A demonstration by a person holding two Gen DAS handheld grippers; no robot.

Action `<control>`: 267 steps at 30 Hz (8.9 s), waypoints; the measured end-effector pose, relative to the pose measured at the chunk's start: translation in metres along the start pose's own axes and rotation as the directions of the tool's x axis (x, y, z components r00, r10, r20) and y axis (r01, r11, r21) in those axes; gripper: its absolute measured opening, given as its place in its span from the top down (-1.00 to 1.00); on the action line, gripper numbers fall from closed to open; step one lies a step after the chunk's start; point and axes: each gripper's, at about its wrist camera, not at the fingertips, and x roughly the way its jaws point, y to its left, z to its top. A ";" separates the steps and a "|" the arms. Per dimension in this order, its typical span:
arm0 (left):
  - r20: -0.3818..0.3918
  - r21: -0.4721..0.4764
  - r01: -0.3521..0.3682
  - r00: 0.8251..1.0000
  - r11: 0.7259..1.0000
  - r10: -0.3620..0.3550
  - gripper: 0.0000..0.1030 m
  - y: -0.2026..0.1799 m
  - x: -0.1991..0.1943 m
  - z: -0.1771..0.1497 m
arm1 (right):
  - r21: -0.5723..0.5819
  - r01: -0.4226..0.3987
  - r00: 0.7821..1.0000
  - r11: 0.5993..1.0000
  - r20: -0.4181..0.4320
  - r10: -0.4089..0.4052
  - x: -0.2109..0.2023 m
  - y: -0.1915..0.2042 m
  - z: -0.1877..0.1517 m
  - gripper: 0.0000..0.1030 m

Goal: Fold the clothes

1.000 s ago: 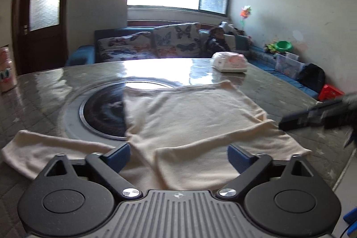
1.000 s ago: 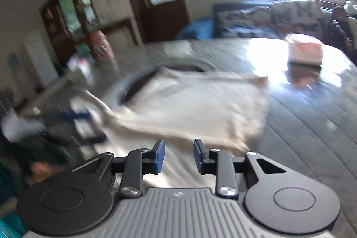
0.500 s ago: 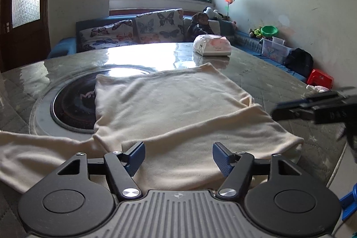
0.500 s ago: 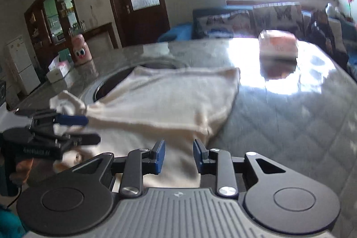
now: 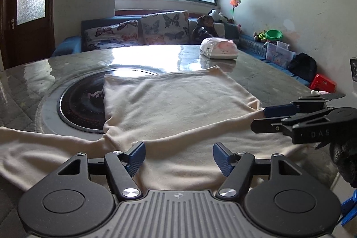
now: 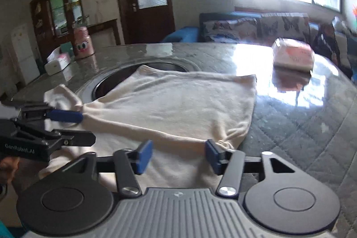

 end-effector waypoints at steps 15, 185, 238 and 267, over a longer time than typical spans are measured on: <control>0.016 -0.057 -0.136 0.990 0.989 0.137 -0.34 0.023 -0.026 -0.013 | -0.087 0.007 1.000 0.996 0.015 -0.005 -0.007 0.025 -0.016 -0.78; 0.043 0.052 0.030 0.999 0.998 -0.033 -0.67 0.020 -0.005 0.001 | -0.130 0.019 1.000 0.991 -0.007 -0.020 -0.013 0.034 -0.015 0.19; 0.034 0.381 0.173 0.979 0.908 -0.201 0.78 -0.023 -0.017 -0.004 | -0.521 -0.070 0.997 0.851 -0.064 0.043 -0.047 0.056 -0.039 -0.43; 0.023 0.522 0.063 0.996 0.850 -0.088 0.66 -0.003 -0.029 -0.036 | -0.258 -0.167 0.986 0.952 -0.023 0.167 -0.028 0.041 0.013 0.81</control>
